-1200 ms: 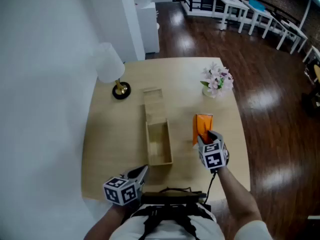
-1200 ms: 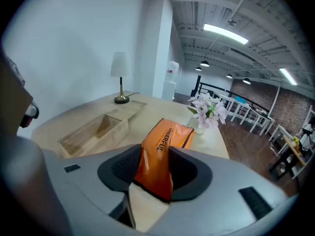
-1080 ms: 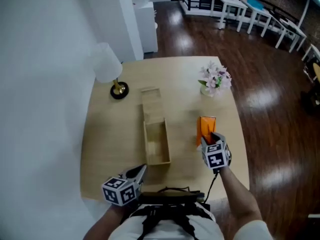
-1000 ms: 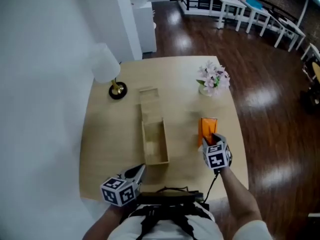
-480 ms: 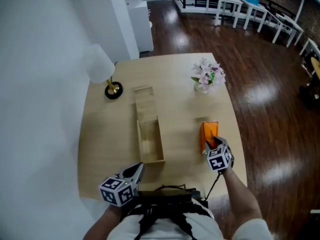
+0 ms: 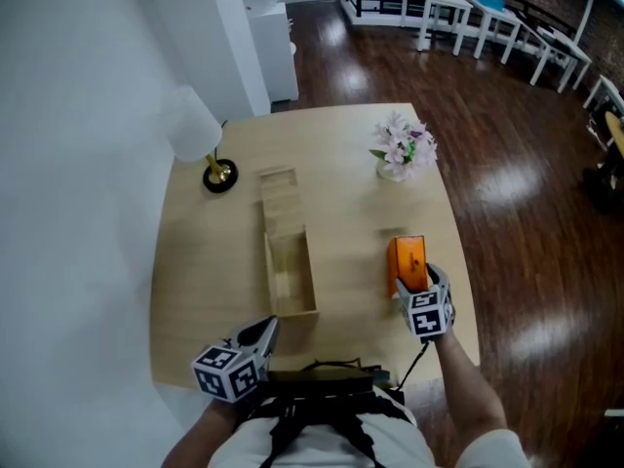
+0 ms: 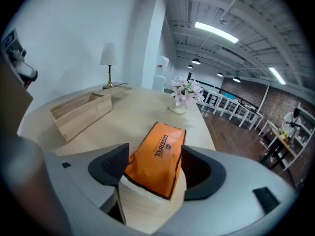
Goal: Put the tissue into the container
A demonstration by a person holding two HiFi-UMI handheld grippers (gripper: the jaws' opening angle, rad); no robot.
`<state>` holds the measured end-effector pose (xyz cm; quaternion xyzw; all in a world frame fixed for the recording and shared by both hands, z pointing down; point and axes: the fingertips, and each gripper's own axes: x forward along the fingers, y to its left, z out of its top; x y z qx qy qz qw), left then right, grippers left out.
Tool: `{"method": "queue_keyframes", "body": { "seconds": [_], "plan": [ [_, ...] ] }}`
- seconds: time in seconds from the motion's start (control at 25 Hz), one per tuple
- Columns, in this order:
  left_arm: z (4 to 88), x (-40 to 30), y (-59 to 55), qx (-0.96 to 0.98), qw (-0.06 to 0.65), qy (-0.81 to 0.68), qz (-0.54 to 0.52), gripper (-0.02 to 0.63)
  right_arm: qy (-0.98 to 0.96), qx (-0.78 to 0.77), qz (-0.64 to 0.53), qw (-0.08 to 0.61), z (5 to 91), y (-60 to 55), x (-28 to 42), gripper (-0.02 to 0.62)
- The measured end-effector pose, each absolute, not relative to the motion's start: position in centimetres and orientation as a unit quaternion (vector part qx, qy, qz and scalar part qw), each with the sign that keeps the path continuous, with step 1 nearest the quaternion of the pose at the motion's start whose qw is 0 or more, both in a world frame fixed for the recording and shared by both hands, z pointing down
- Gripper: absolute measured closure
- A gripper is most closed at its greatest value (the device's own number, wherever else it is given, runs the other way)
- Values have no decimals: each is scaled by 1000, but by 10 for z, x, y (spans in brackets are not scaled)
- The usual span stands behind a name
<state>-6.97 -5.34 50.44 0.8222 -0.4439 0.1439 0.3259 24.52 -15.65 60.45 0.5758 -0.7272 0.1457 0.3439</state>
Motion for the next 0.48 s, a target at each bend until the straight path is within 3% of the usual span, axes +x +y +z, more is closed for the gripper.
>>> {"method": "queue_keyframes", "body": {
  "seconds": [0.28,0.48],
  "plan": [
    [511,-72,-51,818,333,-444,152,606,-731,570,214,308,615,-151,246,163],
    [508,-72,-53,819,329,-445,149,603,-712,584,242,307,627,-157,254,150]
  ]
}}
